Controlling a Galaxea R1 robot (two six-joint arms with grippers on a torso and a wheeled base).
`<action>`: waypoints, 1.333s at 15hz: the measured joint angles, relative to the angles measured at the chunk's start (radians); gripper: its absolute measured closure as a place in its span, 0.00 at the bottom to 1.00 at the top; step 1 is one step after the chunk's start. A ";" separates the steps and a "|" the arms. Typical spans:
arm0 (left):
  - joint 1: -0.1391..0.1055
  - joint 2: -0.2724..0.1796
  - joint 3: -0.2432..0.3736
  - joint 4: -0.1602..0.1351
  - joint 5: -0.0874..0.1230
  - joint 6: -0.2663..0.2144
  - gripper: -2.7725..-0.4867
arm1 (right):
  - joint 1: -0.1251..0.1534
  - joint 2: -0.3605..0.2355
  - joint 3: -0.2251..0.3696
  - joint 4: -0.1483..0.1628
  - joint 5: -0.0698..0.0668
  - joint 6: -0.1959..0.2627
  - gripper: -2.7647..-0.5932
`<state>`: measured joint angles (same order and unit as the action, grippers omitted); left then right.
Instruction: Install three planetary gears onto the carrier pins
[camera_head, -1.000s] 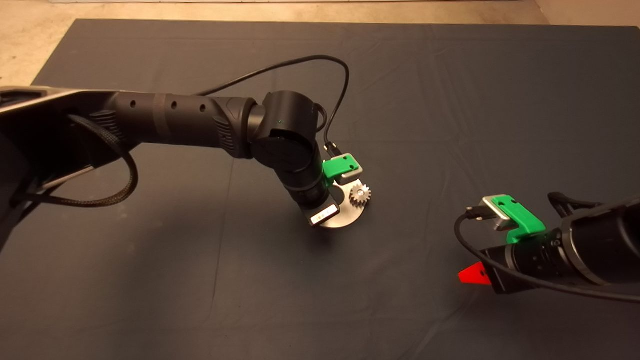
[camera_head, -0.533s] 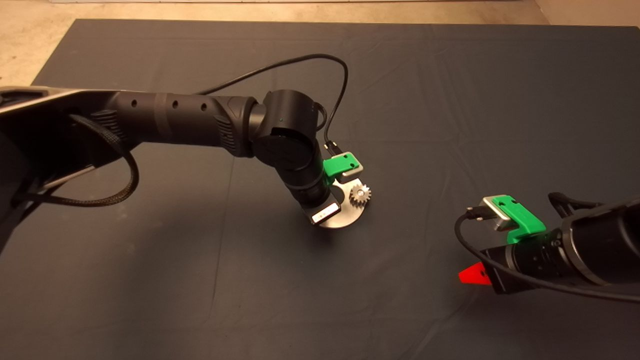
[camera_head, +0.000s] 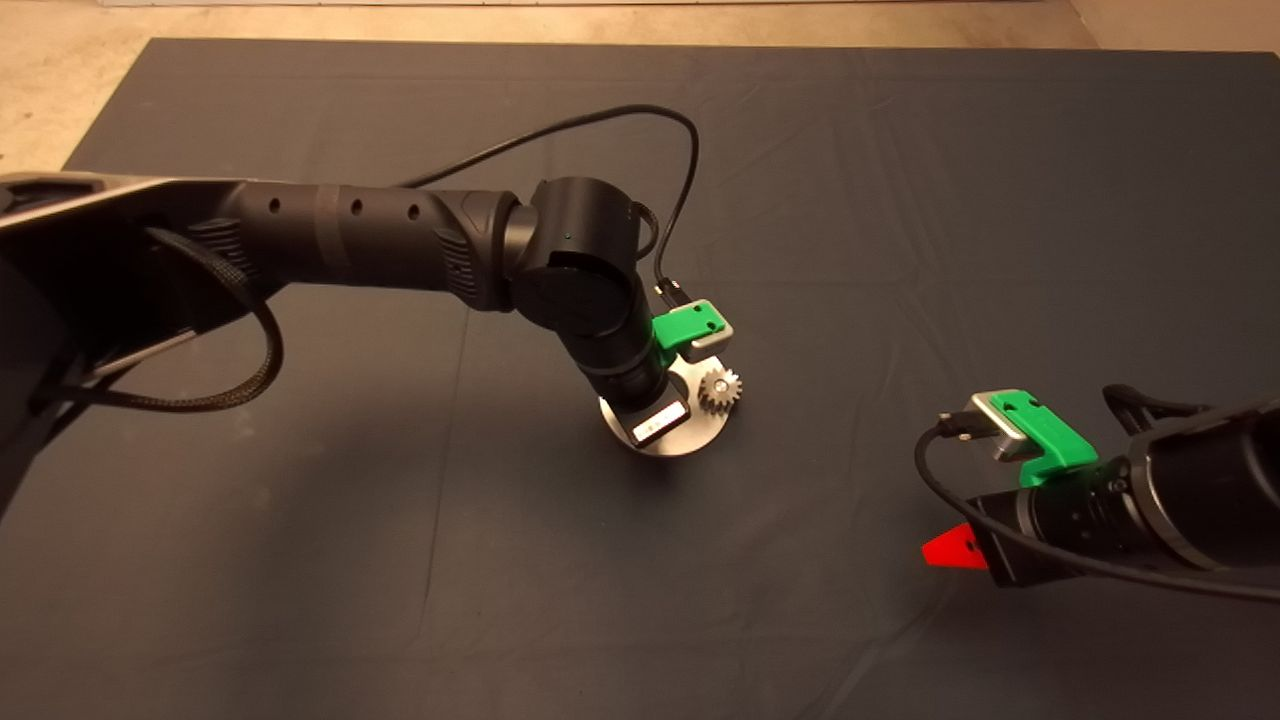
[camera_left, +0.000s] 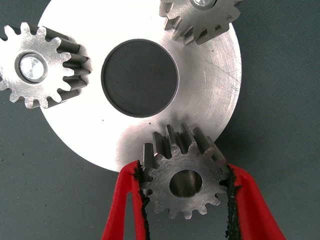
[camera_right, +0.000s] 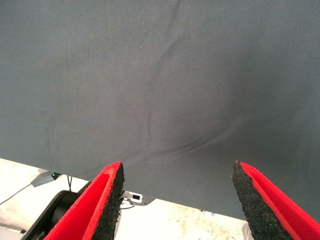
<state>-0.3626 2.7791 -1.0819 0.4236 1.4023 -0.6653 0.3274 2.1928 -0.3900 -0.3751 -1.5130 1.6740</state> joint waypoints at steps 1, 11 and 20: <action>0.000 0.000 -0.006 0.000 0.000 0.002 0.95 | 0.000 0.000 0.000 0.000 0.000 0.000 0.53; -0.001 0.003 -0.029 -0.010 -0.008 0.066 0.95 | 0.000 -0.002 0.000 0.000 0.001 0.000 0.53; -0.003 0.002 -0.036 -0.056 -0.007 0.084 0.95 | 0.000 -0.002 0.000 0.000 0.001 0.000 0.53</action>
<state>-0.3651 2.7815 -1.1174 0.3674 1.3955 -0.5815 0.3274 2.1909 -0.3900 -0.3747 -1.5123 1.6740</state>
